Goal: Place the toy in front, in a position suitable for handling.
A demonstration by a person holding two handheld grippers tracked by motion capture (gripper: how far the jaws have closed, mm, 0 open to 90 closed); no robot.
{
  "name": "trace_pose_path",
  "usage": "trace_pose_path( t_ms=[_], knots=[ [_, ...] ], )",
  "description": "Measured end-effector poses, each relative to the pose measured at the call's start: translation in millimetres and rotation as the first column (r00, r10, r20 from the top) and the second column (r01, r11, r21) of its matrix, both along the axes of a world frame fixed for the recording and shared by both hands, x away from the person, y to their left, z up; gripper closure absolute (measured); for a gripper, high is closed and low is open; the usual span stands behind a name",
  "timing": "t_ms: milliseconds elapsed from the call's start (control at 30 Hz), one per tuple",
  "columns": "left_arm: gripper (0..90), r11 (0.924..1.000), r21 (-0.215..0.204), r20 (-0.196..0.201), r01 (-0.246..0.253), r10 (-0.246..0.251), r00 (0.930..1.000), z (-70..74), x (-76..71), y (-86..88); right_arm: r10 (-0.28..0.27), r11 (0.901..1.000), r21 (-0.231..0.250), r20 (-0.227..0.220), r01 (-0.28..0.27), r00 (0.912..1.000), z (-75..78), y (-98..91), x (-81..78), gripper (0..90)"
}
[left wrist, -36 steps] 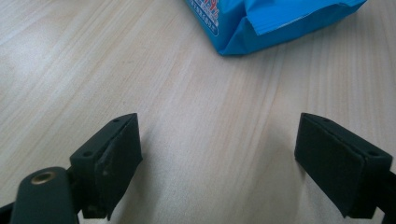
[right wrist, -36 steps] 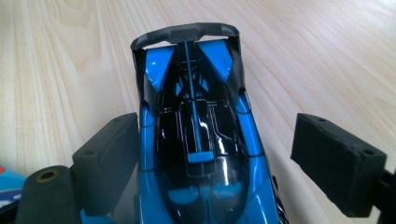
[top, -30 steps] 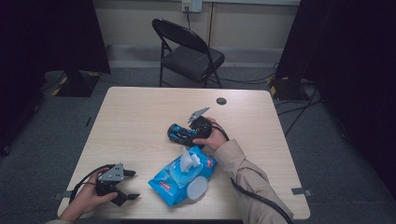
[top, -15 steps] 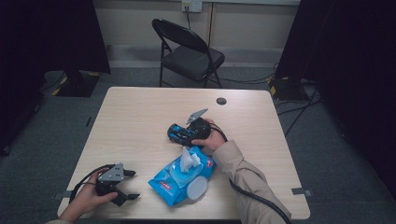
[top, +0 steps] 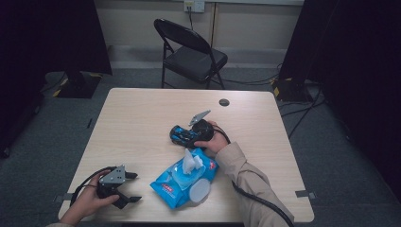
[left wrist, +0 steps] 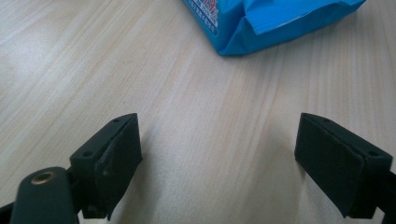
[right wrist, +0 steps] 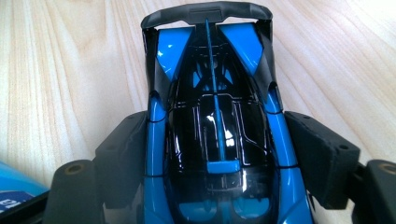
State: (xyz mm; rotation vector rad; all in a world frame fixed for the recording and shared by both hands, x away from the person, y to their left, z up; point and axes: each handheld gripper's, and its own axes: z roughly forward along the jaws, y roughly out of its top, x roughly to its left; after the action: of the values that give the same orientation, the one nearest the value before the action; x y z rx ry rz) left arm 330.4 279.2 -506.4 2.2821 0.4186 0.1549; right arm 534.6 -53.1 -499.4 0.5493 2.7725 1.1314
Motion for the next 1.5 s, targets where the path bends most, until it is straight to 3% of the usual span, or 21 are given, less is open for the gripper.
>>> trace_pose_path(
  t_ms=[333,933,1033,1233,1333,1500],
  knots=[
    [14.0,1.0,-0.001,0.001,-0.001,0.001,1.0,-0.1,0.0,-0.1,0.004,0.9998,-0.018,0.004,-0.004,1.0,2.0,-1.7,-1.8,27.0],
    [14.0,1.0,-0.003,0.001,-0.001,0.001,1.0,-0.3,0.0,-0.2,-0.102,0.9946,0.019,-0.001,0.102,0.9948,10.3,-15.7,-3.2,27.3],
    [14.0,1.0,-0.004,0.0,0.0,0.0,1.0,-0.3,0.0,-0.1,-0.122,0.9915,0.045,-0.011,0.122,0.9925,12.8,-21.4,-2.1,27.4],
    [14.0,1.0,-0.001,0.001,0.0,0.0,1.0,-0.1,0.0,-0.1,-0.154,0.9869,0.048,0.002,0.154,0.9881,23.1,-33.2,-1.3,27.3],
    [14.0,1.0,-0.001,0.0,0.0,0.0,1.0,-0.1,0.0,-0.1,-0.163,0.9859,0.04,0.0,0.163,0.9866,24.3,-43.6,-4.0,27.4],
    [14.0,1.0,-0.006,0.002,-0.001,0.001,1.0,-0.4,0.0,-0.2,-0.199,0.9779,0.066,-0.003,0.198,0.9801,23.7,-65.3,-11.8,27.4]
  ],
)
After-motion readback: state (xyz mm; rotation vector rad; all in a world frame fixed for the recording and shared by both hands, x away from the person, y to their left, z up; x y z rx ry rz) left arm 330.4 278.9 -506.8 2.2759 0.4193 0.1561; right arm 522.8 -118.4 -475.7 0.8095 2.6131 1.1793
